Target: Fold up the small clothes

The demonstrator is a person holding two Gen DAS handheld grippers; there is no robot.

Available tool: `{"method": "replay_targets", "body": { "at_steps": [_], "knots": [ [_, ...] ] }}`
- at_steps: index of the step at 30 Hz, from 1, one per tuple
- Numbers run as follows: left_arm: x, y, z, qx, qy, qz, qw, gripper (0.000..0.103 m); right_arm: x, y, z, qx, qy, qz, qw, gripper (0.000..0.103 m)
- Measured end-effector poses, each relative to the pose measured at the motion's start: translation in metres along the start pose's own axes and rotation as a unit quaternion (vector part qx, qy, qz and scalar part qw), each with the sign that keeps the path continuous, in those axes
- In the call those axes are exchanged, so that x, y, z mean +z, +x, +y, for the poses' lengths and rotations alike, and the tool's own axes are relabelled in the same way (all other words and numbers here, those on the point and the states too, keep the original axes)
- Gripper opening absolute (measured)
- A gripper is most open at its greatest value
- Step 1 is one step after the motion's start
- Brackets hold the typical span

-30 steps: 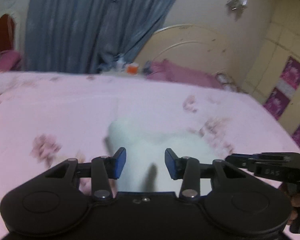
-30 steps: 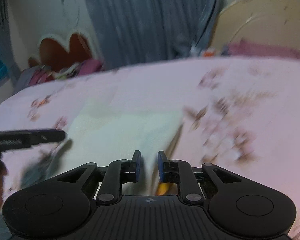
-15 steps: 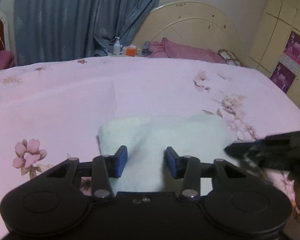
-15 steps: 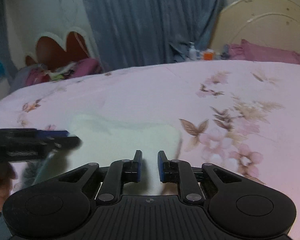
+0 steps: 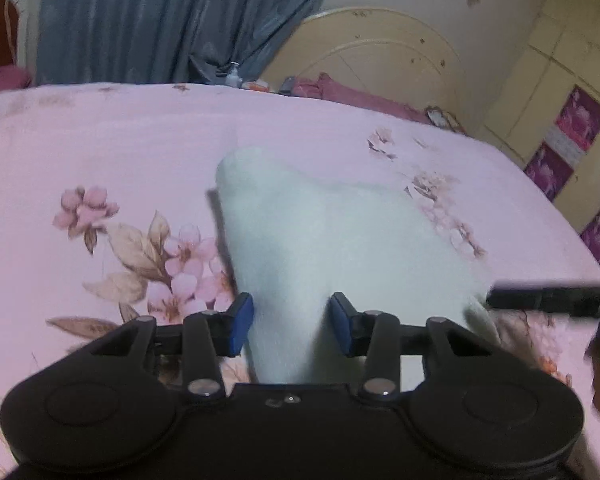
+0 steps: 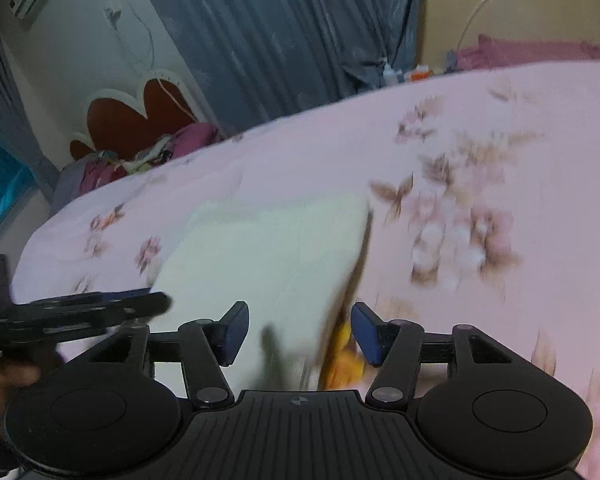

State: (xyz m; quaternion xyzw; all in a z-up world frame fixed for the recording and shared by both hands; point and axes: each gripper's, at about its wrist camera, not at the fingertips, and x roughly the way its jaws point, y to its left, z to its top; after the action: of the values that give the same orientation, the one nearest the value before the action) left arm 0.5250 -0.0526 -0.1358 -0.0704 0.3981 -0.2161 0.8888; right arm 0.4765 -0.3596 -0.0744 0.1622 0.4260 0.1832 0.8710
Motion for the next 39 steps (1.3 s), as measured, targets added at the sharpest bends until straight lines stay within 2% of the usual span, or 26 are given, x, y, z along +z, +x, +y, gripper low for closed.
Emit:
{"method": "replay_targets", "body": {
  "at_steps": [1,2,4,7,9,11,15,17,20,21,22,23,24,25,26,28,30,32,33,34,35,36,39],
  "knots": [
    [0.000,0.001,0.000,0.001,-0.007,0.000,1.0000,0.044,-0.009,0.008,0.002,-0.013,-0.010,0.017,1.000,0.051],
    [0.000,0.002,0.000,0.001,-0.010,0.002,0.9999,0.046,-0.020,0.015,0.001,-0.049,-0.028,0.041,0.998,0.040],
    [-0.003,0.001,-0.007,0.011,0.006,0.015,0.9998,0.053,-0.026,0.017,-0.003,-0.059,-0.022,0.032,0.997,0.041],
    [-0.007,-0.016,-0.017,0.047,0.041,0.007,0.9980,0.067,-0.022,0.005,0.013,-0.121,-0.055,0.017,0.991,0.041],
    [-0.005,-0.027,-0.018,0.041,0.038,-0.011,0.9984,0.068,-0.015,-0.012,0.024,-0.105,-0.052,-0.020,0.993,0.041],
    [-0.001,-0.024,-0.014,0.035,0.016,-0.010,0.9992,0.068,-0.008,-0.017,0.034,-0.082,-0.058,-0.044,0.994,0.041],
    [0.010,-0.012,0.004,0.023,-0.053,-0.019,0.9982,0.068,0.006,0.008,0.051,-0.062,-0.069,-0.051,0.994,0.041],
    [0.022,-0.007,0.014,0.027,-0.065,-0.030,0.9971,0.064,0.012,0.023,0.067,-0.061,-0.110,-0.057,0.990,0.041],
    [0.038,0.001,0.027,0.028,-0.090,-0.044,0.9946,0.060,0.018,0.039,0.069,-0.064,-0.115,-0.062,0.989,0.039],
    [0.041,0.010,0.029,0.037,-0.084,-0.030,0.9953,0.058,0.020,0.046,0.066,-0.062,-0.111,-0.060,0.990,0.029],
    [0.041,0.023,0.027,0.066,-0.058,0.000,0.9961,0.060,0.023,0.057,0.063,-0.056,-0.107,-0.048,0.992,0.024],
    [0.038,0.033,0.026,0.070,-0.042,0.017,0.9965,0.067,0.022,0.075,0.056,-0.071,-0.108,-0.013,0.991,0.018],
    [0.037,0.034,0.029,0.066,-0.056,0.017,0.9962,0.067,0.019,0.087,0.051,-0.081,-0.114,-0.004,0.990,0.016],
    [0.041,0.029,0.029,0.067,-0.056,0.019,0.9960,0.065,0.022,0.086,0.051,-0.084,-0.114,-0.005,0.990,0.016],
    [0.043,0.020,0.027,0.072,-0.049,0.008,0.9962,0.059,0.025,0.083,0.054,-0.085,-0.114,-0.003,0.990,0.016],
    [0.042,0.000,0.025,0.055,-0.054,-0.023,0.9968,0.061,0.027,0.070,0.061,-0.081,-0.116,-0.027,0.990,0.016],
    [0.039,-0.009,0.021,0.029,-0.062,-0.035,0.9970,0.062,0.033,0.061,0.067,-0.048,-0.109,-0.054,0.991,0.016],
    [0.033,-0.003,0.012,0.027,-0.049,-0.024,0.9981,0.063,0.039,0.067,0.076,-0.021,-0.112,-0.060,0.992,0.016],
    [0.029,0.008,0.009,0.051,-0.036,-0.002,0.9981,0.064,0.041,0.074,0.079,-0.006,-0.113,-0.051,0.992,0.016],
    [0.023,0.017,0.010,0.068,-0.029,0.012,0.9972,0.071,0.041,0.088,0.079,-0.005,-0.116,-0.027,0.993,0.016],
    [0.019,0.023,0.014,0.066,-0.042,0.014,0.9968,0.076,0.036,0.107,0.078,-0.026,-0.129,0.015,0.991,0.016],
    [0.018,0.023,0.017,0.065,-0.056,0.013,0.9962,0.077,0.030,0.112,0.077,-0.030,-0.142,0.004,0.989,0.016],
    [0.021,0.014,0.006,0.072,-0.034,0.007,0.9968,0.070,0.031,0.101,0.079,-0.030,-0.133,0.002,0.991,0.016]
  ]
}}
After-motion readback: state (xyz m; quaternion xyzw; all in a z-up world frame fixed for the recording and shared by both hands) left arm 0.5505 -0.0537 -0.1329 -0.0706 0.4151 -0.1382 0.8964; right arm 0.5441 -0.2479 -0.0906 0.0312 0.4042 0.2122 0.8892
